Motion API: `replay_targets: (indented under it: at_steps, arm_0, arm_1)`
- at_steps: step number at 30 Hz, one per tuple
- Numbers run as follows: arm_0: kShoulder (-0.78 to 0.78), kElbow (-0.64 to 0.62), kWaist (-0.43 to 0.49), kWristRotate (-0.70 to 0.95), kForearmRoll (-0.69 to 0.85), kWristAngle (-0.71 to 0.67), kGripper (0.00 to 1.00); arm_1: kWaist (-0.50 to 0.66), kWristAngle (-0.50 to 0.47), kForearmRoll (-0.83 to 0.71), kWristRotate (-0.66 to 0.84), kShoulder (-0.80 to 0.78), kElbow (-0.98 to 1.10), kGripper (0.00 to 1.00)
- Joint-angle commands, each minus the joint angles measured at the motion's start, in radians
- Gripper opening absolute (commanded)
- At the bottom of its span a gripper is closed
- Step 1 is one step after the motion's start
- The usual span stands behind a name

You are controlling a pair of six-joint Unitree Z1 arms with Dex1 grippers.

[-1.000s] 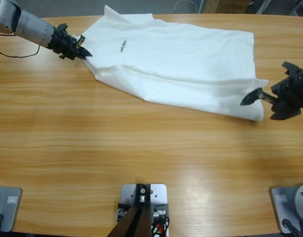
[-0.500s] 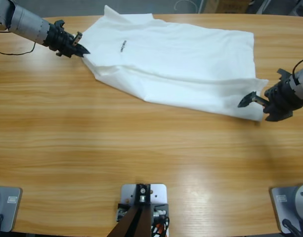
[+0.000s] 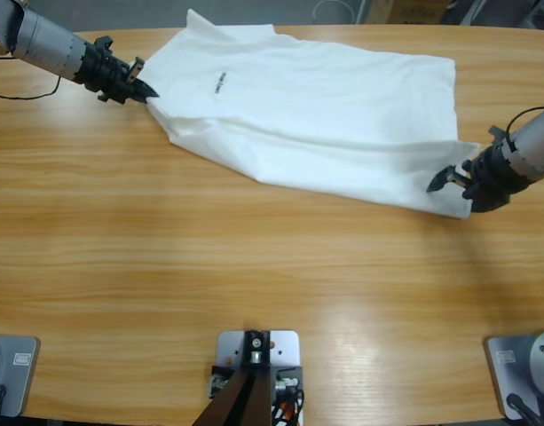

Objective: Fold clothes

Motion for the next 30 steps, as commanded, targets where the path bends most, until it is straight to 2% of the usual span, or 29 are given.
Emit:
replay_targets:
  at_steps: [1, 2, 3, 4, 6, 7, 19, 25, 30]
  arm_0:
    - [-0.004, -0.004, 0.019, 0.016, 0.016, 0.002, 0.000]
    - [-0.004, -0.004, 0.021, 0.016, 0.016, 0.002, 0.000]
    - [-0.005, -0.005, 0.022, 0.017, 0.016, 0.002, 0.000]
    - [-0.005, -0.005, 0.024, 0.017, 0.016, 0.002, 0.000]
    - [-0.005, -0.005, 0.027, 0.018, 0.016, 0.002, 0.000]
    - [-0.005, -0.005, 0.027, 0.019, 0.016, 0.002, 0.000]
    - [-0.039, -0.002, 0.045, 0.038, 0.036, 0.002, 0.000]
    - [-0.189, 0.001, 0.073, 0.051, 0.041, 0.004, 0.000]
    - [-0.283, -0.004, 0.161, 0.082, 0.120, -0.001, 0.000]
  arm_1:
    - [-0.017, 0.024, -0.031, -0.023, 0.071, 0.025, 0.439]
    - [-0.017, 0.026, -0.032, -0.023, 0.072, 0.025, 0.429]
    - [-0.017, 0.028, -0.032, -0.023, 0.072, 0.025, 0.341]
    - [-0.017, 0.028, -0.032, -0.025, 0.072, 0.026, 0.295]
    - [-0.017, 0.028, -0.032, -0.025, 0.072, 0.026, 0.017]
    - [-0.017, 0.028, -0.032, -0.025, 0.072, 0.026, 0.000]
    - [-0.015, -0.006, -0.020, -0.026, 0.007, 0.020, 0.000]
    - [-0.015, -0.054, 0.146, -0.079, -0.124, -0.082, 0.000]
    - [-0.017, -0.085, 0.304, -0.109, -0.214, -0.215, 0.000]
